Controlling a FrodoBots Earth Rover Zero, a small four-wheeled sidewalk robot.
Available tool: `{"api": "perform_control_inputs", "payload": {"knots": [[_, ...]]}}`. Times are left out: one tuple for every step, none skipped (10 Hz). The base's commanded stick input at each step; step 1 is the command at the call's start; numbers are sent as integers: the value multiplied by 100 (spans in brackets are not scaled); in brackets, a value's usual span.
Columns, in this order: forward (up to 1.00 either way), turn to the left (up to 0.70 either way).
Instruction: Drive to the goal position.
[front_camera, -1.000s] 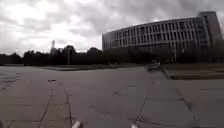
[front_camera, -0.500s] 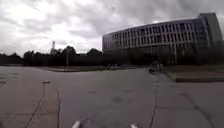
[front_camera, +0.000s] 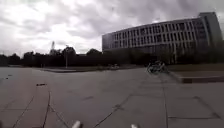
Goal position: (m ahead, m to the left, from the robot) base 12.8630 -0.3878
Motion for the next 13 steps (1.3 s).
{"api": "perform_control_inputs", "payload": {"knots": [[70, 0], [70, 0], [70, 0], [70, 0], [70, 0], [70, 0], [70, 0], [70, 0], [70, 0], [70, 0], [70, 0], [70, 0], [70, 0]]}}
